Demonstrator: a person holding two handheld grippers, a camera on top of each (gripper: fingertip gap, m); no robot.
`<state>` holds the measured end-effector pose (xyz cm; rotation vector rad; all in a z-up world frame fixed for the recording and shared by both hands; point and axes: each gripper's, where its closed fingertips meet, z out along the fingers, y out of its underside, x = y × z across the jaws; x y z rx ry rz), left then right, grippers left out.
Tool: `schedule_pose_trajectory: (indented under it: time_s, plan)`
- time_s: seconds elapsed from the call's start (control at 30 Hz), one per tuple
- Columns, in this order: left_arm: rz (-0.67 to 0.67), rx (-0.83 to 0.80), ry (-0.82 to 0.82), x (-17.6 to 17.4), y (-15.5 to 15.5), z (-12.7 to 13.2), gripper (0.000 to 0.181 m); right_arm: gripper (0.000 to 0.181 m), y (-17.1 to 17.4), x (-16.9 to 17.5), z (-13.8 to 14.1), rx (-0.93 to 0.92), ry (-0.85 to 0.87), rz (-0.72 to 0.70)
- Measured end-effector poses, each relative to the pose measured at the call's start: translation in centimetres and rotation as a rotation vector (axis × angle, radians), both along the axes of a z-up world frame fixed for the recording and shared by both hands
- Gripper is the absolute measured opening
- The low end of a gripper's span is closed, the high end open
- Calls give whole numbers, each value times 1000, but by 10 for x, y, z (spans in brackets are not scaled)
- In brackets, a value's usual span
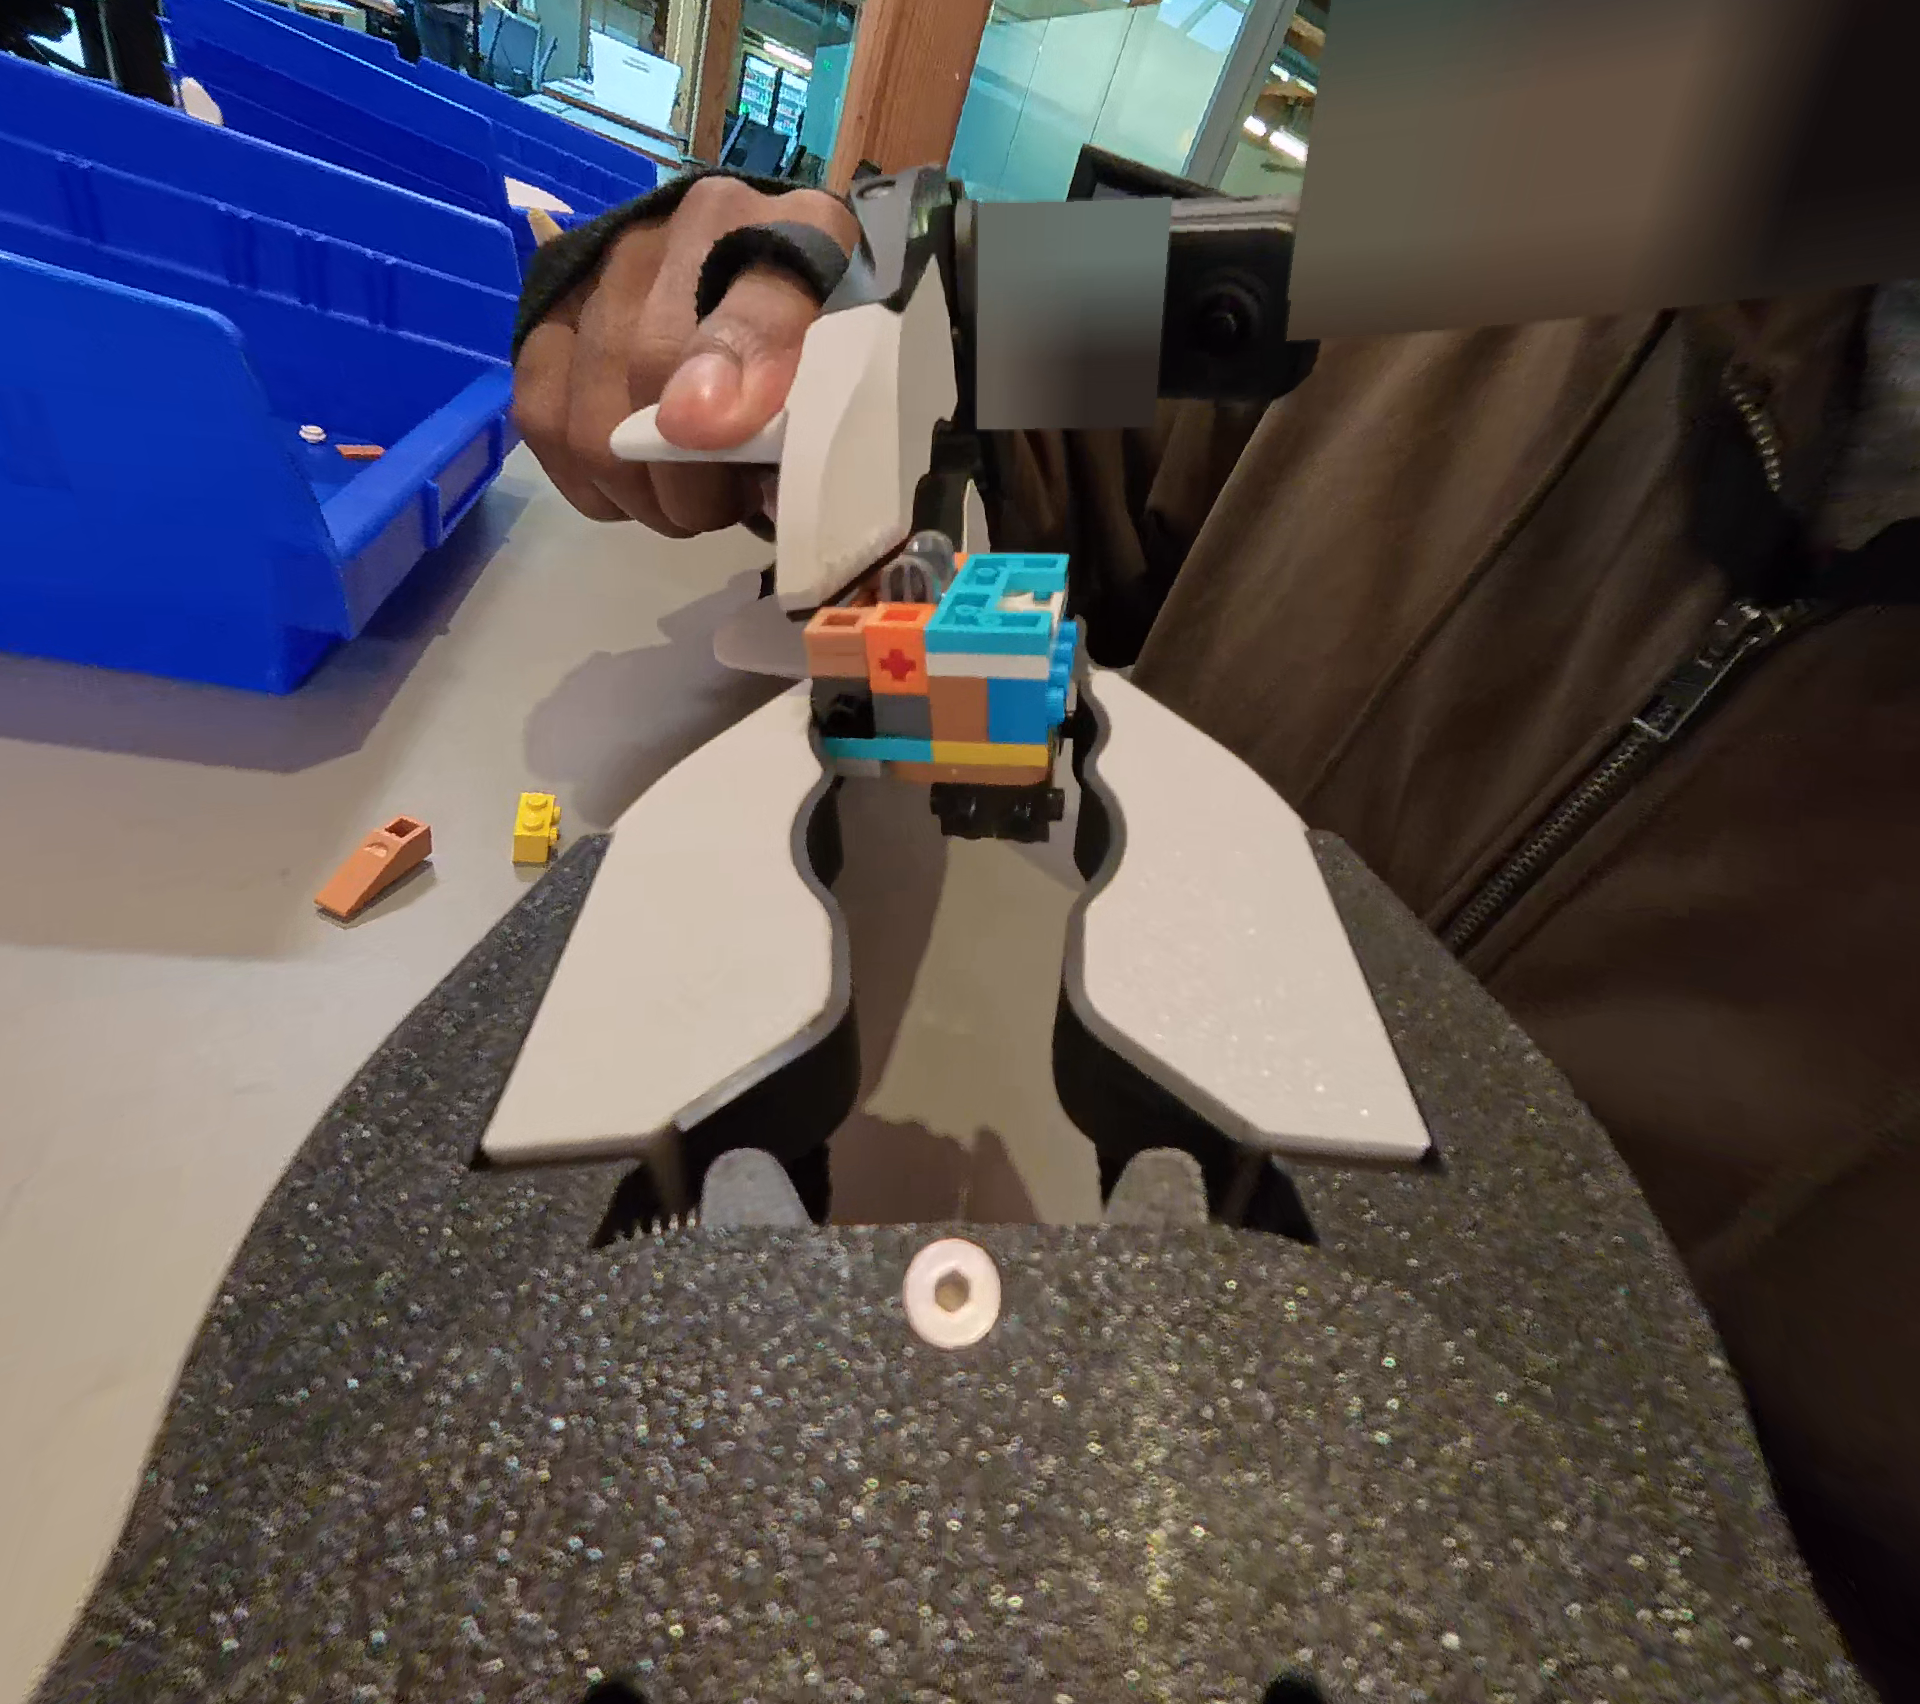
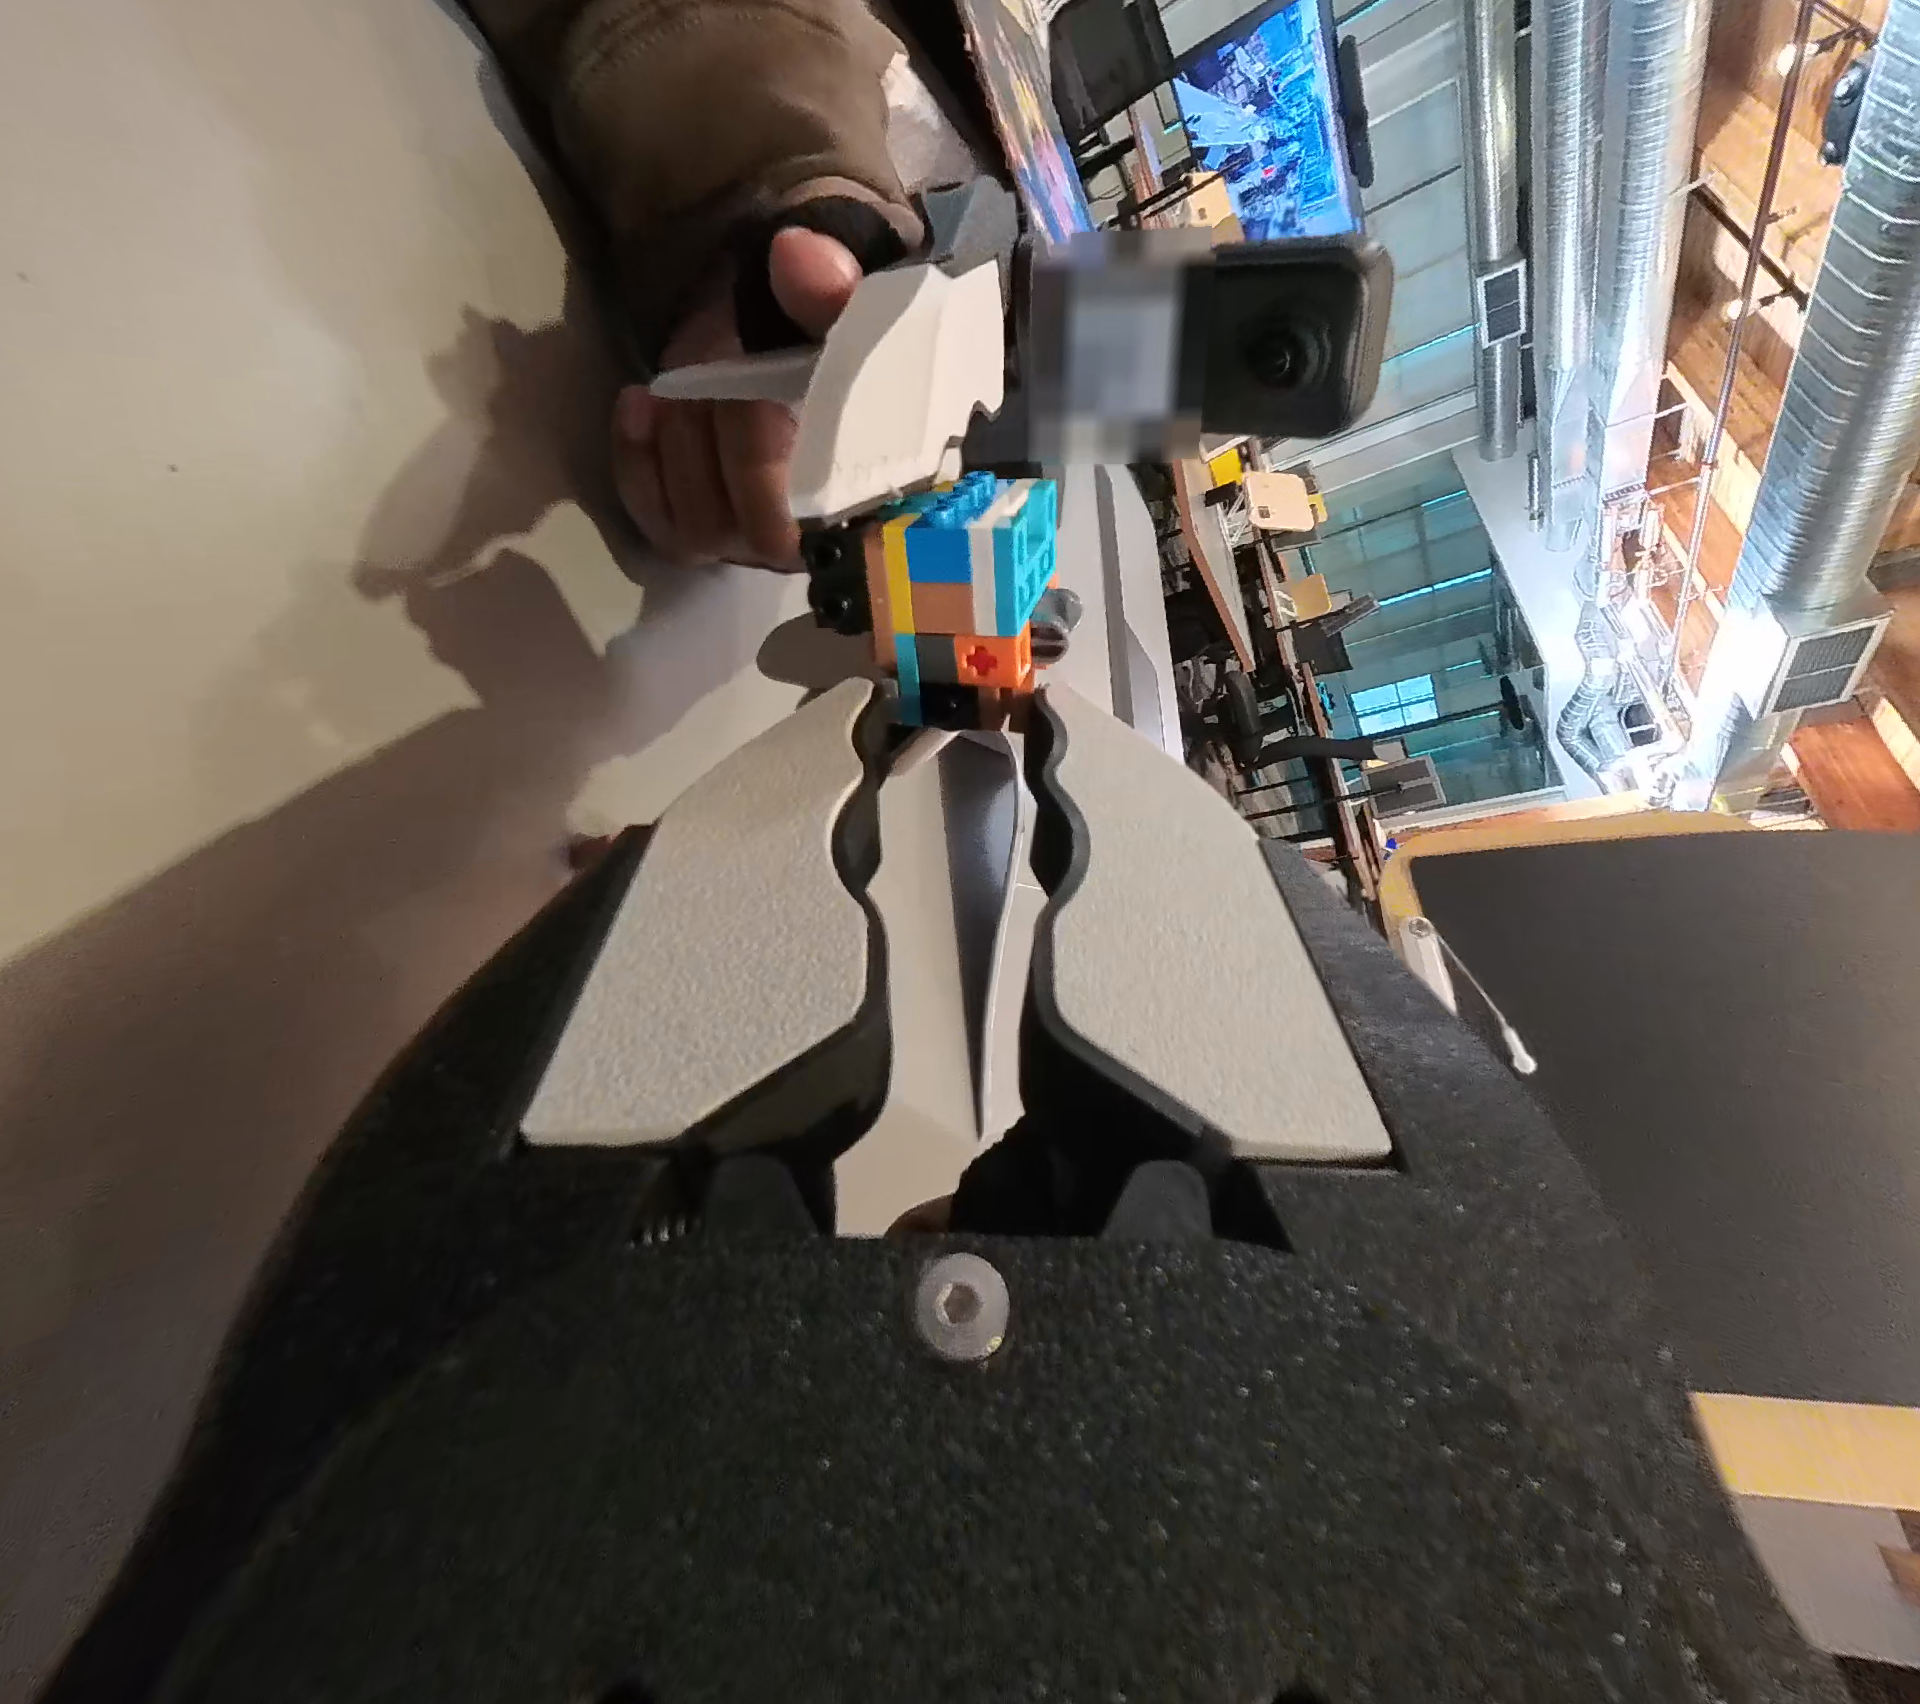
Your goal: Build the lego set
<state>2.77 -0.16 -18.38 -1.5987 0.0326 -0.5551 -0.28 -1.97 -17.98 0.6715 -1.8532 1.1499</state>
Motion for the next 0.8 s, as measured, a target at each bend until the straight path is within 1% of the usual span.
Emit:
schedule_pose_trajectory:
  time_s: [0.23,0.8]
  plan:
    - [-8,24,-48,-1,1,5,41,25,1,0,3,-9,-16,0]
    - [-13,58,-43,1,0,7,41,25,0,2,6,-22,10,2]
